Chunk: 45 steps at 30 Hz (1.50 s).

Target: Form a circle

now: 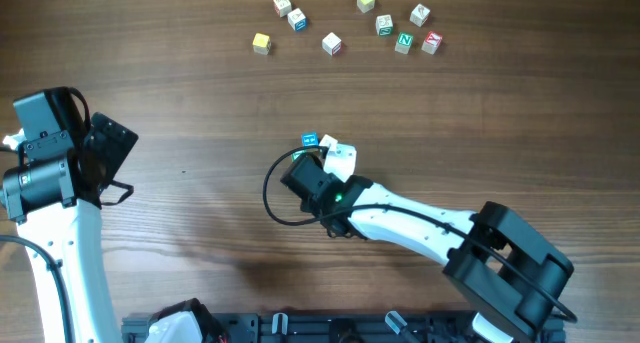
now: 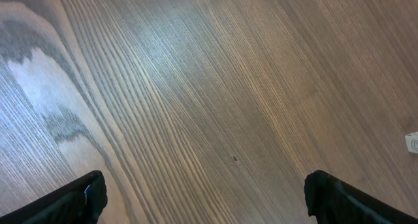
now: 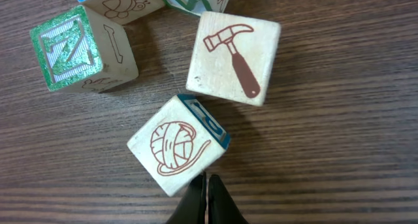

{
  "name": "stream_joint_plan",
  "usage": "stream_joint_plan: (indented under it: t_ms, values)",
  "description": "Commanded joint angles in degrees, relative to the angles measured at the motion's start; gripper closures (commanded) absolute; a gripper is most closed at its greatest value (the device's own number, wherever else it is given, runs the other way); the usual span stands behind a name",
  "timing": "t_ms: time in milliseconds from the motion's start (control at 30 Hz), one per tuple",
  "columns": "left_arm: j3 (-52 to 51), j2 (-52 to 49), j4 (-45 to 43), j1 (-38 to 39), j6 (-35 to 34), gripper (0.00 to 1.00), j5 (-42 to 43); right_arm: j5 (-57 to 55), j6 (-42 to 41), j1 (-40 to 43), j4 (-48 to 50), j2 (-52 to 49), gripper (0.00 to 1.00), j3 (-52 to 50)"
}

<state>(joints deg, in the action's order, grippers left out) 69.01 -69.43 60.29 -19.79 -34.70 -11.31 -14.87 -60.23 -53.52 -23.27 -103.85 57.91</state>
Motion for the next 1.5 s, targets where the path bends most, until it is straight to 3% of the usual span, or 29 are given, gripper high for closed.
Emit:
stream_joint_plan:
  t_ms: [0,533,1133,1367,1467]
  values:
    - [0.4,-0.1,0.0,-0.4,-0.7,0.00,-0.7,-1.0,-0.4,0.3,1.0,-0.8,0.95,0.5]
    - [0.4,-0.1,0.0,-0.4,-0.7,0.00,-0.7,0.0,1.8,0.3,5.7,-0.8,0.95,0.5]
    - [0.4,-0.1,0.0,-0.4,-0.7,0.00,-0.8,2.4,1.5,0.3,3.6,-0.7,0.96,0.5]
    - [0.4,-0.1,0.0,-0.4,-0.7,0.00,-0.7,-5.0,-2.7,0.4,-1.6,1.2,0.96,0.6]
    - [0.4,-0.1,0.0,-0.4,-0.7,0.00,-0.7,-5.9,2.5,0.4,0.3,1.2,0.96,0.6]
